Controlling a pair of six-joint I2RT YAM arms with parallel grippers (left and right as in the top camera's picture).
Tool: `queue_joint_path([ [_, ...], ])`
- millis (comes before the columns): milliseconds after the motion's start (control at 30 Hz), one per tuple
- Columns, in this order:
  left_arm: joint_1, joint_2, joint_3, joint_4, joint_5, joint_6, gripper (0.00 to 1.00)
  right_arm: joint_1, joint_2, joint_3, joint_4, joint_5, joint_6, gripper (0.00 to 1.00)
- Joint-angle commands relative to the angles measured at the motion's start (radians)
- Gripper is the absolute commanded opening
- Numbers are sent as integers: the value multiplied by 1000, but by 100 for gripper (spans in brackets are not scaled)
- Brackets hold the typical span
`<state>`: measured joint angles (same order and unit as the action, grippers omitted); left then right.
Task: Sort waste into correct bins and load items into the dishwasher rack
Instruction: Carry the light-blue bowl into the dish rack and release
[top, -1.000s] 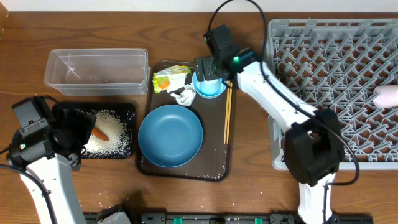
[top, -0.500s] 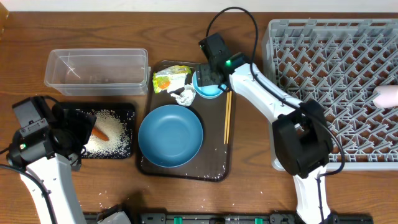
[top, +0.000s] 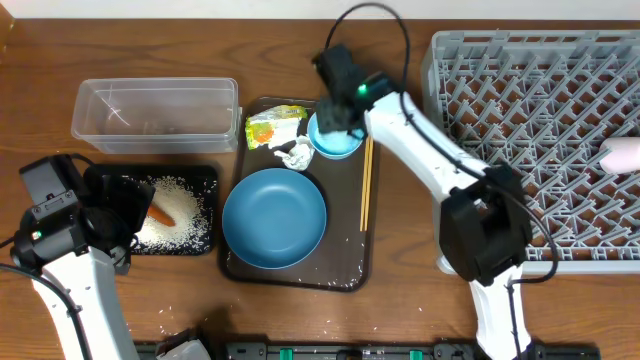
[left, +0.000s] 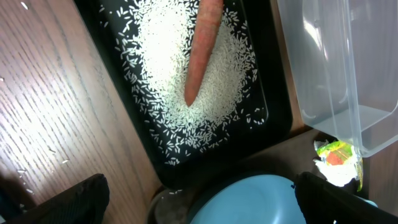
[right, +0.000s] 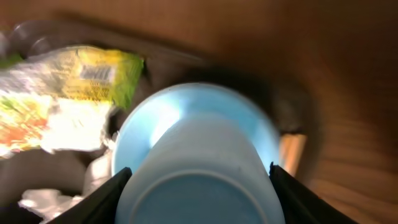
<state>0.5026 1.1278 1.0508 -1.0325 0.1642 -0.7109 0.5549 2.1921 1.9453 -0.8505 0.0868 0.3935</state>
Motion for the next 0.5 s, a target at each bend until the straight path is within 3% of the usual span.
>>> queue_joint_path([
  [0, 4, 2, 20, -3, -16, -9, 97, -56, -120, 166, -79, 63, -29, 49],
  [200, 4, 2, 20, -3, -17, -9, 97, -199, -264, 376, -309, 221, -79, 51],
  [367, 4, 2, 20, -3, -16, -9, 97, -441, -372, 392, -466, 299, -113, 49],
  [467, 4, 2, 20, -3, -16, -9, 97, -595, -381, 390, -544, 282, -87, 43],
])
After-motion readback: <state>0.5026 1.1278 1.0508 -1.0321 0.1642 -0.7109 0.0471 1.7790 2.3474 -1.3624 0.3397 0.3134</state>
